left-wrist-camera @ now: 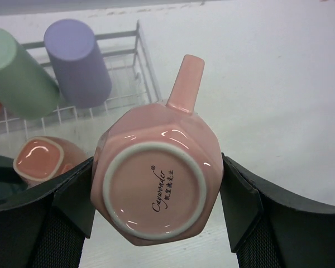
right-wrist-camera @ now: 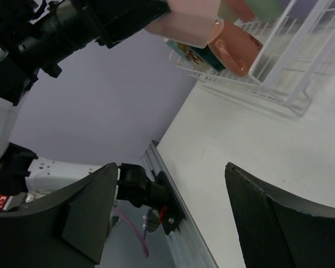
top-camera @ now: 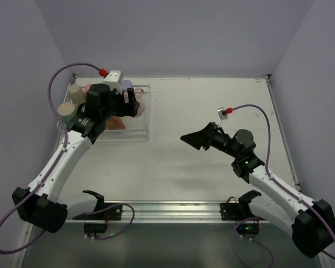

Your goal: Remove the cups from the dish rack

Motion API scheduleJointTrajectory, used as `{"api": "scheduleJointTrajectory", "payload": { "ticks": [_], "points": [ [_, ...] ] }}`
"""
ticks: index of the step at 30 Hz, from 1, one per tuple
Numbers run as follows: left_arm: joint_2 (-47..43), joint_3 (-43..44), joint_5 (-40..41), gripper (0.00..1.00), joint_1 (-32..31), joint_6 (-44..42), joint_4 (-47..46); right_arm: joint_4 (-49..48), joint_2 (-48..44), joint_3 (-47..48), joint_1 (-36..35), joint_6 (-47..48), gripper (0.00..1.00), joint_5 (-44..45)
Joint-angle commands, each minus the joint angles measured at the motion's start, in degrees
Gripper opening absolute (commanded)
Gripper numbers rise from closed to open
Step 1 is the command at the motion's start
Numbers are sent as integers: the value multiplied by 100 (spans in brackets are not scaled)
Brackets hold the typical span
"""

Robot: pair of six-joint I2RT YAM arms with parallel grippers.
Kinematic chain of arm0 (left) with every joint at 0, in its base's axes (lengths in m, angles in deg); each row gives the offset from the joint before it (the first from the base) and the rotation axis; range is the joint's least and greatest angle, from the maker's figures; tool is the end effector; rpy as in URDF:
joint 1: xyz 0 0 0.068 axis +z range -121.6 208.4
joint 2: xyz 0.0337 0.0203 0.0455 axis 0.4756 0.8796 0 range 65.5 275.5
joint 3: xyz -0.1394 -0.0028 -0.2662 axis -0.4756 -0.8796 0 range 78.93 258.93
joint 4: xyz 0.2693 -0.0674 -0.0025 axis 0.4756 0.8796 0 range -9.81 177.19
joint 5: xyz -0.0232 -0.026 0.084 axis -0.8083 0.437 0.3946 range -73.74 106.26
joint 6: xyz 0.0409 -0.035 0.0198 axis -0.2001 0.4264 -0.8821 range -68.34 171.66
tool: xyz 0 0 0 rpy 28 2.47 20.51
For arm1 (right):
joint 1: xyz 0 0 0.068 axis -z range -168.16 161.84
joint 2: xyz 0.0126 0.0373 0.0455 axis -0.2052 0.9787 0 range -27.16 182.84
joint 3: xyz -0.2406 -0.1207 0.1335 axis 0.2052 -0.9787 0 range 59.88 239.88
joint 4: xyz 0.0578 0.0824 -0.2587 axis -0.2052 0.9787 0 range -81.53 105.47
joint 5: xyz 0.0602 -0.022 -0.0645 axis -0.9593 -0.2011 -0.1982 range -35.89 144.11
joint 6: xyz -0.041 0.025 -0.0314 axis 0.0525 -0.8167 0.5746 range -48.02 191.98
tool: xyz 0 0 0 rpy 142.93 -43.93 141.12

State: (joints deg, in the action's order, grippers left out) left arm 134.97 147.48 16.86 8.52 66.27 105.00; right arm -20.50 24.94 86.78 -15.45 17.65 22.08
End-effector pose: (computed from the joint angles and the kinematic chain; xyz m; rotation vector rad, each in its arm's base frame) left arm 0.2670 -0.0960 0.3935 0.0870 2.0378 -0.3695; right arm 0.1779 0.1160 0.2941 -0.1065 1.7287 1.5155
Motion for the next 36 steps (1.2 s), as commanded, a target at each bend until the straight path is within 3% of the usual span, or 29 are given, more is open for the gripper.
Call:
{"api": "scheduleJointTrajectory", "payload": {
  "ticks": [1,10,15,22,23,27,31,36],
  "points": [
    [-776,71,-892,24,37,437,-917,-1556,553,368,-399,-570,79,592],
    [-1498,-940,-2457,23,37,1894,-2331,-3113,1821,1098,-769,-1124,79,716],
    [-1559,-1212,-3039,23,37,2432,-3123,-3159,2260,1582,-848,-1212,79,514],
    [-1665,-1468,-3408,23,37,2959,-3703,-3228,2366,1538,-936,-1300,78,637],
    [-1639,-1494,-3444,23,37,3003,-3834,-3281,2384,1529,-936,-1343,77,619],
    [-1481,-1626,-3690,23,19,3241,-4099,-3623,2542,1696,-954,-1449,57,234],
    [-1454,-1723,-3725,23,-33,3355,-4239,-4027,2639,1696,-963,-1624,47,118],
    [-1480,-1819,-3725,28,-77,3460,-4424,-4353,2832,1749,-963,-1844,44,92]
  ]
}}
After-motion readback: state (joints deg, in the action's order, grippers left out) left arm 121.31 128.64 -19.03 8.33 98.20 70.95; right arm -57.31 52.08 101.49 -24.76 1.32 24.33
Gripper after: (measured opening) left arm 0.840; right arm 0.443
